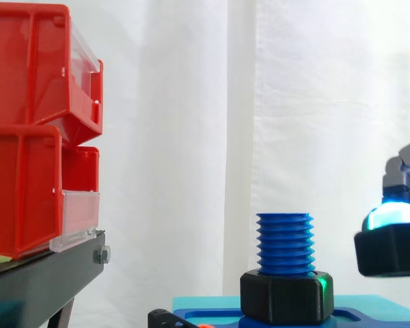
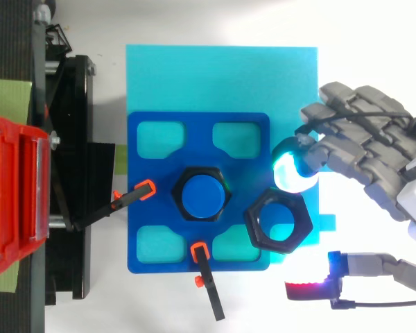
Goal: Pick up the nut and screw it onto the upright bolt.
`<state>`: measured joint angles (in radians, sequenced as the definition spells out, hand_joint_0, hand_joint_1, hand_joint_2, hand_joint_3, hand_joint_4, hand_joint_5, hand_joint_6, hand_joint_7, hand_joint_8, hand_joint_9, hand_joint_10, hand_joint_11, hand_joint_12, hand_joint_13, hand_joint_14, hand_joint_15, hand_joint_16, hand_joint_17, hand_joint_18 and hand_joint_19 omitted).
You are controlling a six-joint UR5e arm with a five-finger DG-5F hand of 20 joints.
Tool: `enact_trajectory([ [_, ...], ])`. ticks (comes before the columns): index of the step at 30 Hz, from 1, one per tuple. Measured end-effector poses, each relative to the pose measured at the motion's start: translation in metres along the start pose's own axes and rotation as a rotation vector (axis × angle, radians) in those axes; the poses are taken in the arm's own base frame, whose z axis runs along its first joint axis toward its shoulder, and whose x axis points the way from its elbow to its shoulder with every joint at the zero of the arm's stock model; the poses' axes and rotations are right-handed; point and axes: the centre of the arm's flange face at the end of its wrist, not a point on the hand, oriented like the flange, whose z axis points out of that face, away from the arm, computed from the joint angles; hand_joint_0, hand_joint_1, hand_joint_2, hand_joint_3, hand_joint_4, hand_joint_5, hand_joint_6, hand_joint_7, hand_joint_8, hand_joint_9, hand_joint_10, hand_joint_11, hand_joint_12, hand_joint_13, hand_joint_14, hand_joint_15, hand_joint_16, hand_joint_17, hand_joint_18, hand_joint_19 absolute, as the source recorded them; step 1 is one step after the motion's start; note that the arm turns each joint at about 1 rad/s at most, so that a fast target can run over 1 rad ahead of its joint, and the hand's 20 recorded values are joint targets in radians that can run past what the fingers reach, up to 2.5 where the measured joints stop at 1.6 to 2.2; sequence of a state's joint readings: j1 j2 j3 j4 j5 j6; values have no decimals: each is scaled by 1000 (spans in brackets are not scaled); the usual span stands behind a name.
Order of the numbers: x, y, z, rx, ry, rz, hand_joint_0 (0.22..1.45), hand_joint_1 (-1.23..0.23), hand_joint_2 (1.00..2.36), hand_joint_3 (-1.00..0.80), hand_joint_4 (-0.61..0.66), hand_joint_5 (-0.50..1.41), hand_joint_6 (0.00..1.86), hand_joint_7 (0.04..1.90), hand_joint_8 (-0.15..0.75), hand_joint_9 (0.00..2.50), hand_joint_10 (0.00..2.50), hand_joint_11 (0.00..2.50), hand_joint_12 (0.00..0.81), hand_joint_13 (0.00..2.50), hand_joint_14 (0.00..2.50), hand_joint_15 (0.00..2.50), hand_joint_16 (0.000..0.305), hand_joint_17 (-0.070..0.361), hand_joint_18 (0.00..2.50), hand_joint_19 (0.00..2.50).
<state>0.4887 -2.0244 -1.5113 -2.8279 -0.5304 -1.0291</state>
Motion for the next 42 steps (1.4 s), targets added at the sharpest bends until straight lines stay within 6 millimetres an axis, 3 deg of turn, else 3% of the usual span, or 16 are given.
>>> enact_trajectory([
  [15,-72,1,17,-54,5,28,547,-686,1000,-500,289,-175,501,1207,311,457,4,170,390,244,0,0,50,112,177,47],
  [24,-98,6,42,-159,-28,0,548,-684,1000,-500,293,-175,501,1208,309,457,5,171,391,245,0,0,50,112,179,48],
  [32,-100,19,60,-275,-111,-40,550,-683,1000,-500,288,-175,501,1203,308,458,5,171,390,245,0,0,50,112,183,47],
  [42,-78,15,70,-279,-114,-123,551,-685,1000,-500,288,-174,501,1209,309,462,4,164,389,245,0,0,50,112,184,52],
])
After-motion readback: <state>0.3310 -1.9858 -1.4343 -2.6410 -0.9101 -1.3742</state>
